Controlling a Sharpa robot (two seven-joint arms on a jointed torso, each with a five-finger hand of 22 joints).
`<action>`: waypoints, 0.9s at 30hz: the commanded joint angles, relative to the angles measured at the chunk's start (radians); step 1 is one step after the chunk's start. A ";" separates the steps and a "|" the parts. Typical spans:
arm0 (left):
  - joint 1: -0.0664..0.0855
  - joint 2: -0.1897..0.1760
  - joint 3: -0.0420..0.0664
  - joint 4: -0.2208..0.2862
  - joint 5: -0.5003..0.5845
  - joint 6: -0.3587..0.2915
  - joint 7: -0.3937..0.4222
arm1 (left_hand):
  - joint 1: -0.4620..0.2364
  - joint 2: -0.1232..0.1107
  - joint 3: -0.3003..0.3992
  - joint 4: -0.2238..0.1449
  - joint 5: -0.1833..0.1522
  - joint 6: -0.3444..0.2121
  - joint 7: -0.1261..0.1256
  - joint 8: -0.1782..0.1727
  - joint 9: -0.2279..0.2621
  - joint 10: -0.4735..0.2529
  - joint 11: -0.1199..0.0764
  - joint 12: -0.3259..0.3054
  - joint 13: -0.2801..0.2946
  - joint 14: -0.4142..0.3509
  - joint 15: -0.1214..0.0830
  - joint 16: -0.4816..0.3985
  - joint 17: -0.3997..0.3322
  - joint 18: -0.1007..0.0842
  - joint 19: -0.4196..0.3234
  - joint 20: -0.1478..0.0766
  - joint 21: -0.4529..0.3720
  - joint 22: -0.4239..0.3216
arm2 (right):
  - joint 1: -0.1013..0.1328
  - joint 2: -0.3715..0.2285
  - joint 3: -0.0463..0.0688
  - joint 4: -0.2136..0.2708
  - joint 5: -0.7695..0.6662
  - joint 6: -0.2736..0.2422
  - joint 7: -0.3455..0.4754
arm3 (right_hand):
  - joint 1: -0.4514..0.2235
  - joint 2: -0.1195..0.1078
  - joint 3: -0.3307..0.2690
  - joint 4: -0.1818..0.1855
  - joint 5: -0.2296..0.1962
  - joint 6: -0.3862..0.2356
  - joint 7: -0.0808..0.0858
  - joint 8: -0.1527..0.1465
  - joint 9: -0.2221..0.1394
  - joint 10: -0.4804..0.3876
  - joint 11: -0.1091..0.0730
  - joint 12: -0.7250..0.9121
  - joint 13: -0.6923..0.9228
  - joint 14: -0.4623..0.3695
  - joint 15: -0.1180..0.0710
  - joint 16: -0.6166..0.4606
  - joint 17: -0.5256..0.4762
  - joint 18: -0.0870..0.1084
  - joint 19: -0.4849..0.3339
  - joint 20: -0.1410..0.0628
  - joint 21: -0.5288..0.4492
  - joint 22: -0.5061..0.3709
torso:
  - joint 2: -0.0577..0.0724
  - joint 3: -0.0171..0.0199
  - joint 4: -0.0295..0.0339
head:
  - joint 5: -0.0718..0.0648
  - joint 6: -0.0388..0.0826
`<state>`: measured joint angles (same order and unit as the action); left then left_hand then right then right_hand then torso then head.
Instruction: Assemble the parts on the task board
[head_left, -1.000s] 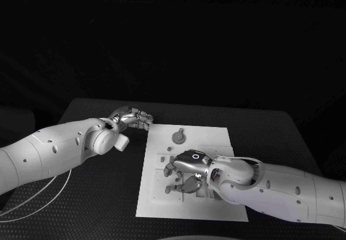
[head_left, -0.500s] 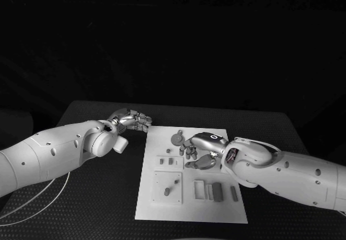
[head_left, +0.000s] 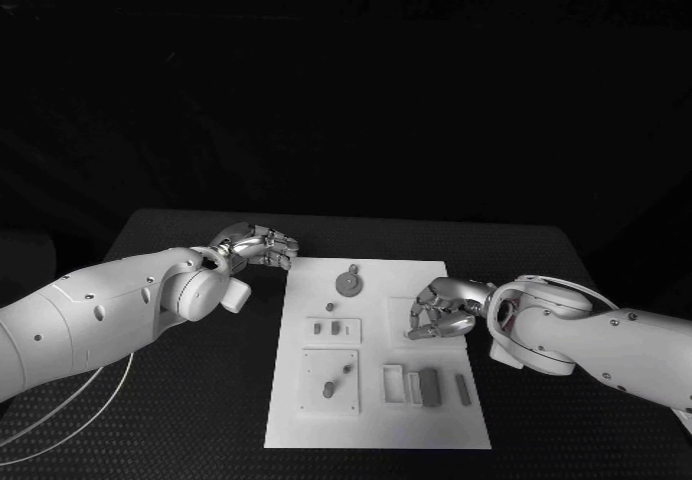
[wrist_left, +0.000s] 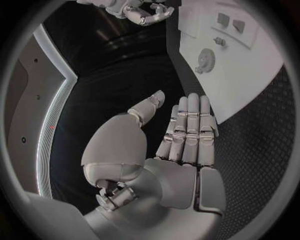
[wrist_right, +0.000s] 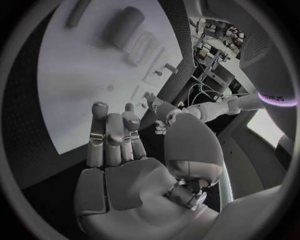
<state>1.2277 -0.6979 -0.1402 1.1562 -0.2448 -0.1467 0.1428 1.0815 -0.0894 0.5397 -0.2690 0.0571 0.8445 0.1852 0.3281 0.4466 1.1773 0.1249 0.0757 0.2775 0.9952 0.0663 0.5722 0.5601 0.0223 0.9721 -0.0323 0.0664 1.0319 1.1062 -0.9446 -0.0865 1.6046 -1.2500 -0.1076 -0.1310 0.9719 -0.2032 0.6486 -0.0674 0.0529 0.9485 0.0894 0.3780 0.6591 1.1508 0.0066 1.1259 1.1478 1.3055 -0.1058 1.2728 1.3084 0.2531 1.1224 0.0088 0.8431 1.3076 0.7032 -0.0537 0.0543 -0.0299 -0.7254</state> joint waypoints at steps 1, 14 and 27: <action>0.001 0.005 0.001 0.000 -0.001 0.011 0.008 | -0.003 -0.003 -0.005 0.001 0.001 -0.007 0.000 0.006 -0.001 -0.006 -0.003 -0.004 0.002 0.009 0.000 -0.005 0.002 -0.010 0.001 0.000 0.002 -0.001 | -0.001 -0.025 -0.010 0.025 0.102 0.205 -0.201 | -0.013 0.012 0.000 0.009 -0.002 0.016 0.001 0.004 0.008 -0.009 -0.028 0.013 0.003 0.035 -0.019 0.037 0.050 0.009 0.003 -0.014 0.018 0.026 | 0.000 0.0002 0.0023 | -0.009 0.000; 0.001 0.001 0.001 0.001 -0.001 0.010 0.012 | -0.004 -0.004 -0.006 0.002 0.001 -0.007 0.000 0.007 -0.001 -0.006 -0.003 -0.004 0.002 0.009 0.000 -0.006 0.003 -0.010 0.001 0.000 0.003 -0.001 | -0.001 -0.077 -0.027 0.108 0.096 0.285 -0.370 | -0.197 -0.020 0.007 0.113 -0.002 0.051 -0.010 -0.020 0.010 0.012 -0.038 0.026 -0.008 0.024 -0.028 0.079 0.007 0.009 -0.021 -0.029 0.052 0.022 | 0.000 0.0002 -0.0009 | -0.018 -0.007; 0.001 -0.002 0.000 0.002 -0.001 0.010 0.011 | -0.005 -0.005 -0.006 0.002 0.001 -0.006 -0.001 0.007 -0.001 -0.006 -0.003 -0.004 0.002 0.009 0.000 -0.007 0.004 -0.010 0.000 0.000 0.003 -0.002 | -0.001 -0.073 -0.048 0.113 0.107 0.272 -0.376 | -0.228 -0.037 0.025 0.134 -0.002 0.075 -0.017 -0.026 0.011 0.038 -0.045 0.049 0.006 0.028 -0.034 0.103 -0.010 0.009 -0.021 -0.033 0.066 0.021 | 0.000 -0.0020 -0.0001 | -0.021 -0.013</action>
<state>1.2277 -0.7016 -0.1403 1.1562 -0.2448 -0.1466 0.1435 1.0815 -0.0894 0.5397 -0.2690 0.0571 0.8445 0.1852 0.3320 0.4466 1.1773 0.1249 0.0757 0.2782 0.9952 0.0663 0.5682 0.5629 0.0223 0.9721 -0.0323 0.0664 1.0320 1.1055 -1.0206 -0.1344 1.7149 -1.1384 0.1558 -0.4944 0.7540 -0.2412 0.6707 0.0650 0.0533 1.0104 0.0664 0.3542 0.6699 1.1798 -0.0392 1.1730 1.1535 1.3346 -0.1355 1.3705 1.2985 0.2474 1.1038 -0.0199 0.9043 1.3075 0.7025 -0.0538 0.0539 -0.0510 -0.7378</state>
